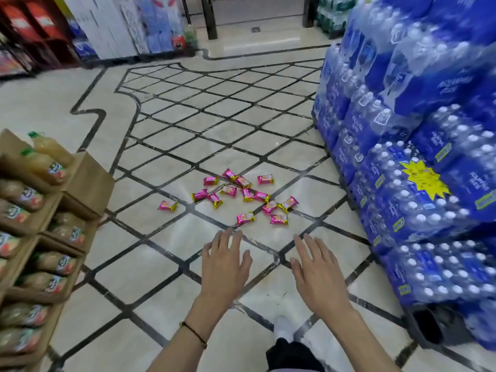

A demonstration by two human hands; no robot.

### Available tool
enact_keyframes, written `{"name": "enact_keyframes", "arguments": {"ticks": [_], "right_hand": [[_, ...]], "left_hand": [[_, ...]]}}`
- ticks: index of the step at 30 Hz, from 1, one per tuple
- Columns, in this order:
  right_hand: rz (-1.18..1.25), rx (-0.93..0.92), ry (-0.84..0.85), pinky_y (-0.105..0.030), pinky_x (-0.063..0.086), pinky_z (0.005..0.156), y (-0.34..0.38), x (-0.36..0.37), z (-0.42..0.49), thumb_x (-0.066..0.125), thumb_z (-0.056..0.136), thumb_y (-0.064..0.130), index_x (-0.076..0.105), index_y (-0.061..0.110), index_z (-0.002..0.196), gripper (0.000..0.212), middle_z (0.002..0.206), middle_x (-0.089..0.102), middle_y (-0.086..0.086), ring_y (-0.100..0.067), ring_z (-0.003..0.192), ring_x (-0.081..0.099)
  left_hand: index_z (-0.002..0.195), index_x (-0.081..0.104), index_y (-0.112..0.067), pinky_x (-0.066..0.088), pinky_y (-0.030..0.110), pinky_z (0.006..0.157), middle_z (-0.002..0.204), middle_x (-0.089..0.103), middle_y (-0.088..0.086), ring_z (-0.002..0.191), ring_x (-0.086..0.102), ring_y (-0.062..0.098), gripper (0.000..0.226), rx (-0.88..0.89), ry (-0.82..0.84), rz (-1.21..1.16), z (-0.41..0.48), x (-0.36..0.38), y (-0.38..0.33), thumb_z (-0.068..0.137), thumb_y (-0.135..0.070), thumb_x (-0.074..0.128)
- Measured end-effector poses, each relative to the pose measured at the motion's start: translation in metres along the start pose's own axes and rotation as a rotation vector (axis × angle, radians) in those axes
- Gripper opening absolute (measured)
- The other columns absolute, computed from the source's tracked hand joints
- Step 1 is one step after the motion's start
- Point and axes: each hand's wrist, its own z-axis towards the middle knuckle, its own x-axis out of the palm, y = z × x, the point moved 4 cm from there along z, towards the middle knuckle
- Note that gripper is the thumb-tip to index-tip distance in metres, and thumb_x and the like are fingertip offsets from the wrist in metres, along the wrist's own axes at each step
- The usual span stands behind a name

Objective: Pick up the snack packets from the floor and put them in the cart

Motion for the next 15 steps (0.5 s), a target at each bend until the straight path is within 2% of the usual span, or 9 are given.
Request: {"name": "enact_keyframes", "arguments": {"ticks": [5,10,13,15], "right_hand": [[-0.037,-0.047,0.025,-0.050,0.048,0.103,-0.022,-0.004,0.087,0.034,0.101,0.039,0.042,0.017,0.149,0.053,0.147,0.051,-0.010,-0.038,0.134,0.048],[-0.030,-0.055,0.061,-0.052,0.043,0.108,-0.036,0.004,0.164,0.038,0.102,0.038,0.037,0.022,0.153,0.053,0.155,0.044,-0.008,-0.037,0.142,0.039],[-0.038,-0.057,0.098,-0.052,0.043,0.108,-0.039,0.017,0.210,0.037,0.102,0.037,0.037,0.022,0.153,0.054,0.155,0.042,-0.007,-0.037,0.141,0.039],[-0.042,-0.056,0.109,-0.053,0.045,0.106,-0.040,0.027,0.246,0.044,0.102,0.034,0.038,0.021,0.152,0.052,0.155,0.042,-0.008,-0.038,0.141,0.039]], "left_hand": [[0.137,0.056,-0.019,0.047,0.052,0.099,0.139,0.058,0.007,0.129,0.052,0.027,0.045,-0.024,-0.033,-0.047,0.085,0.010,-0.020,0.095,-0.035,0.055],[0.135,0.056,-0.018,0.047,0.050,0.098,0.140,0.057,0.007,0.129,0.052,0.027,0.043,-0.042,-0.040,-0.075,0.155,0.019,-0.016,0.096,-0.035,0.047],[0.136,0.056,-0.017,0.047,0.050,0.099,0.141,0.057,0.009,0.131,0.051,0.029,0.043,-0.056,-0.006,-0.081,0.197,0.033,-0.002,0.097,-0.035,0.051],[0.137,0.055,-0.017,0.046,0.050,0.100,0.142,0.056,0.010,0.132,0.051,0.029,0.044,-0.050,0.016,-0.085,0.231,0.045,0.009,0.097,-0.034,0.053]]}}
